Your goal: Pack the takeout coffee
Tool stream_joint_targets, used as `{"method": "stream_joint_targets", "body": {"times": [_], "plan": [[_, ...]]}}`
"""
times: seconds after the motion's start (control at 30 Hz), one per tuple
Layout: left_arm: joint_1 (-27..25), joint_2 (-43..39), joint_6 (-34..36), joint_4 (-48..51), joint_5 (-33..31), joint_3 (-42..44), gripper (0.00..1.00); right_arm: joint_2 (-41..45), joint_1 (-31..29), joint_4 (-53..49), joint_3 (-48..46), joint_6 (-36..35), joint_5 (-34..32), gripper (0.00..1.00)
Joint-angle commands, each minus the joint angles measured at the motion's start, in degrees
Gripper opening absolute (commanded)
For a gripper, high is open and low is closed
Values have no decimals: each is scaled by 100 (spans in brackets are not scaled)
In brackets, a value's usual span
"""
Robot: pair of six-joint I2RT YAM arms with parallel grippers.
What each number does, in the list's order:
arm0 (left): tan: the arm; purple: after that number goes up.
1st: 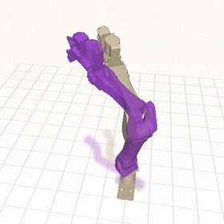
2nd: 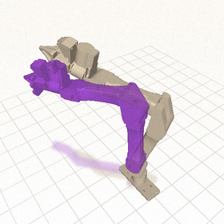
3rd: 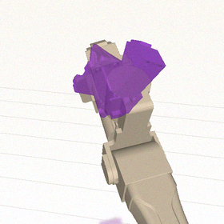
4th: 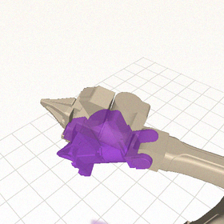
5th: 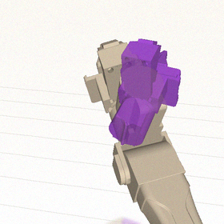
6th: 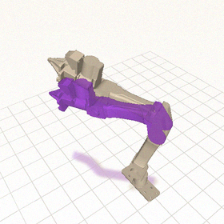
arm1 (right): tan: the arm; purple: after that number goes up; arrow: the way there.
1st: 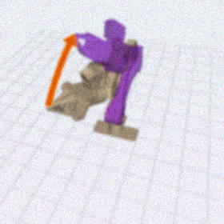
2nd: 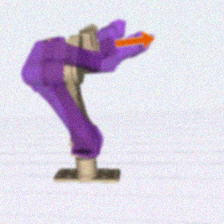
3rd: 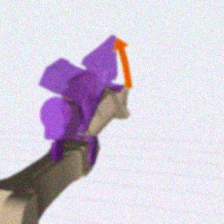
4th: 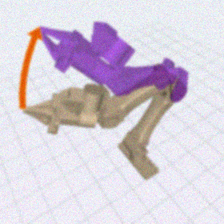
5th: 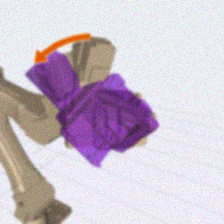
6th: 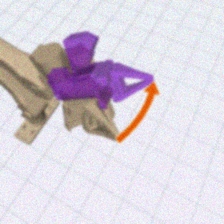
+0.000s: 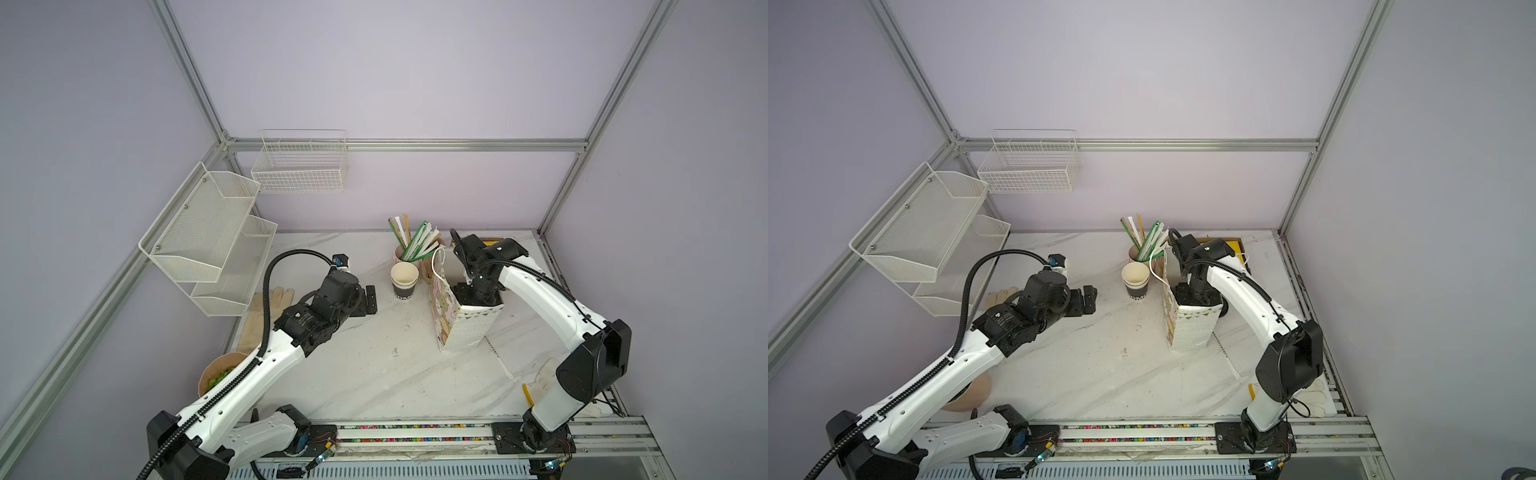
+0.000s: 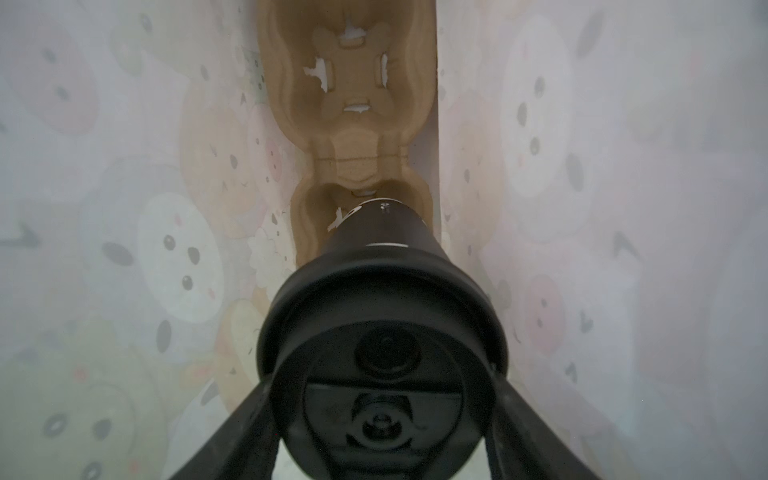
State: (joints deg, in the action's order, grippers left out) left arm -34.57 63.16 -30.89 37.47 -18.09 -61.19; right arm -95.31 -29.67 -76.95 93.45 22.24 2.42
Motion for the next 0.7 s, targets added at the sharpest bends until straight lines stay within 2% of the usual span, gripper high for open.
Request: {"method": "stream_joint_targets", "body": {"times": [0.0,0.67], "plan": [[-6,-5,37,-56,-10,-528,100,-25,-39,-155,31,48,-46,63],[-6,-14,31,-56,4,-526,100,-247,-39,-141,42,79,31,62]]}}
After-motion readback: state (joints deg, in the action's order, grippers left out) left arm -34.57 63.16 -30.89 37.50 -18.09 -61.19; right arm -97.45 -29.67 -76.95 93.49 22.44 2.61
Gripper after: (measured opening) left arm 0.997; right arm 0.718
